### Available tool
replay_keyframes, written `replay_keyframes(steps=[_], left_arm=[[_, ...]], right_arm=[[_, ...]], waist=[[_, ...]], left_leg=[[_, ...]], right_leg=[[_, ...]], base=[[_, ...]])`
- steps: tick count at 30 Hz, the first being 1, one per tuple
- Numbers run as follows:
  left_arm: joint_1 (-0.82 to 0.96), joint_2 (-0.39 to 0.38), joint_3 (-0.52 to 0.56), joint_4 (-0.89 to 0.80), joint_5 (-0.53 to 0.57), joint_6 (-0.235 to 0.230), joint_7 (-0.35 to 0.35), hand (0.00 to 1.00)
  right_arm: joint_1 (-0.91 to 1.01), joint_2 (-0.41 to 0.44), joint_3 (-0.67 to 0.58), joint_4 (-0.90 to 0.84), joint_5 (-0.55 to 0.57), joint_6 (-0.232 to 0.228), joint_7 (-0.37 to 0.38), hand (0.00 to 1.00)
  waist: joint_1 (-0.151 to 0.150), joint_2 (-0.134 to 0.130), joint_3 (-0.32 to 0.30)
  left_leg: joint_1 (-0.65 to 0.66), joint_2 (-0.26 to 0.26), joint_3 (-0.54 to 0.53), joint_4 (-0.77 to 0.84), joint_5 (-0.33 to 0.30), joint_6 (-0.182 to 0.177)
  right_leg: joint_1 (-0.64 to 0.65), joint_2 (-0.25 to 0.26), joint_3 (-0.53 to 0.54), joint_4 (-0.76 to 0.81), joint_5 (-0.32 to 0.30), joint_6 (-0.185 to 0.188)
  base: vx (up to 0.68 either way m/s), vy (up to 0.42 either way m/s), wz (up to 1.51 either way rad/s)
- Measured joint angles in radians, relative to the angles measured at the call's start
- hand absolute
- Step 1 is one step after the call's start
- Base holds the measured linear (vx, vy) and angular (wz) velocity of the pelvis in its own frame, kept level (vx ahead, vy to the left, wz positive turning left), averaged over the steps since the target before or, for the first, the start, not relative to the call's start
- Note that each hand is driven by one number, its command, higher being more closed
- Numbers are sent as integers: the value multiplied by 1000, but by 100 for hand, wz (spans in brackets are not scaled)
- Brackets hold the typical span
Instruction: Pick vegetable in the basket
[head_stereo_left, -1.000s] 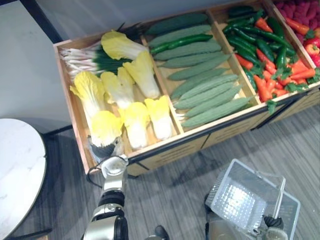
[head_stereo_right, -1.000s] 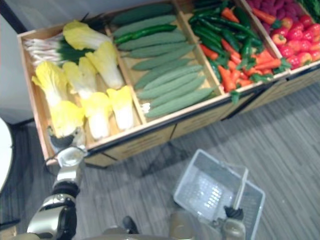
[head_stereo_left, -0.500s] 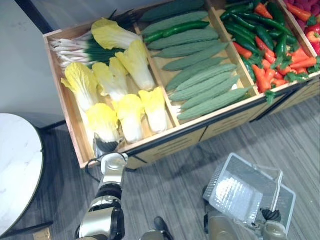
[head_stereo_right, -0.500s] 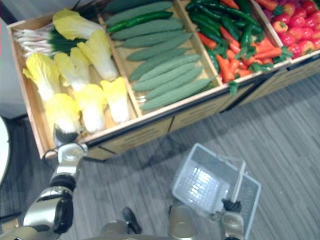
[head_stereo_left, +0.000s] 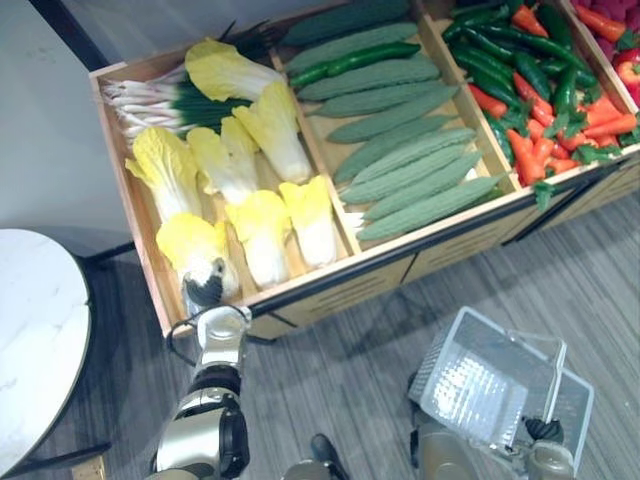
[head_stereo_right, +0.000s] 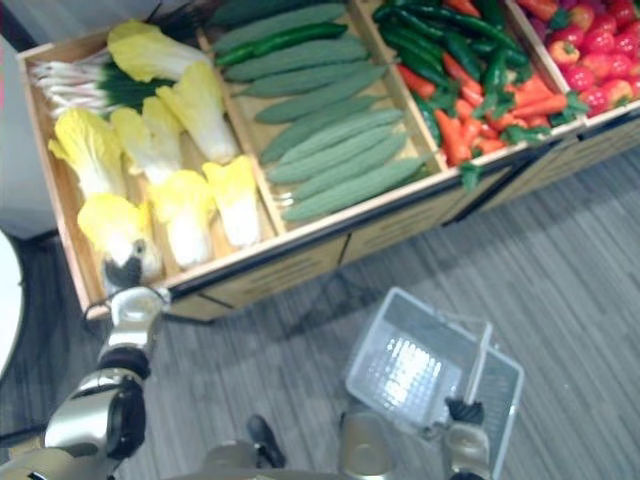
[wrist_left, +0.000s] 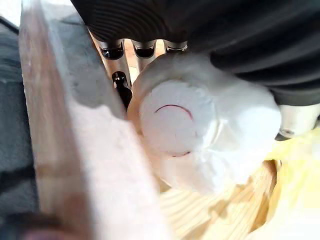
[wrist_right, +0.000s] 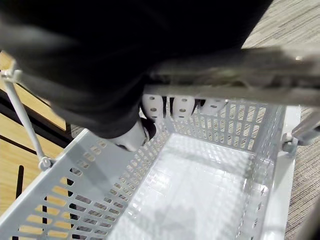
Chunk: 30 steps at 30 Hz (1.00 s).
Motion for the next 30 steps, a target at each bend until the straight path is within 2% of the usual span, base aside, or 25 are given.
replay_keyframes(steps=[3, 6, 12, 16, 19, 24, 27, 30], left_arm=[[8, -41, 17, -55, -86, -23, 38, 100], [49, -107, 25, -178, -150, -40, 89, 100], [130, -204, 23, -359, -191, -46, 165, 100], [172, -232, 18, -501, -188, -45, 189, 100], [203, -251, -27, -629, -162, -46, 197, 100], [249, -257, -106, -782, -67, -49, 188, 100], [288, -256, -173, -870, -21, -50, 165, 100], [332, -225, -285, -963, 48, -59, 123, 100]], right_arm=[[1, 0, -6, 3, 0, 5, -3, 100], [2, 1, -23, 3, -10, 7, -4, 100], [24, 0, -33, -2, -16, 7, -8, 100], [34, 1, -34, -6, -16, 7, -6, 100], [65, 1, -35, -34, -16, 7, -4, 100], [82, 1, -35, -35, -17, 8, 1, 100], [104, 1, -35, -37, -17, 8, 2, 100], [122, 0, -33, -54, -17, 8, 17, 100]], waist=[[1, 0, 0], [-1, 0, 0], [2, -1, 0], [9, -2, -1], [25, -4, -7], [28, -20, -30], [28, -27, -60], [33, -36, -82]], left_leg=[[10, -4, -3, -8, 0, 0], [11, -11, -10, -9, 1, 1], [26, -15, -41, -9, 1, 2], [26, -14, -54, -8, 1, 2], [36, -12, -57, -6, 1, 2], [46, -12, -58, -6, 1, 2], [48, -12, -55, -6, 1, 2], [63, -9, -35, -9, 0, 1]], right_leg=[[10, -4, -5, -3, 0, 0], [16, -12, -20, -4, 0, 0], [54, -17, -46, -10, 0, 1], [60, -16, -50, -9, 0, 1], [74, -16, -51, -9, 0, 1], [79, -16, -50, -1, 0, 1], [79, -15, -46, -1, 0, 1], [80, -8, -23, 0, 0, 1]], base=[[-26, -11, 5], [-19, -17, 9], [-20, -27, 14], [-38, -39, 8], [-45, -42, 5], [-70, -42, 0], [-69, -45, -3], [-74, -47, -18]])
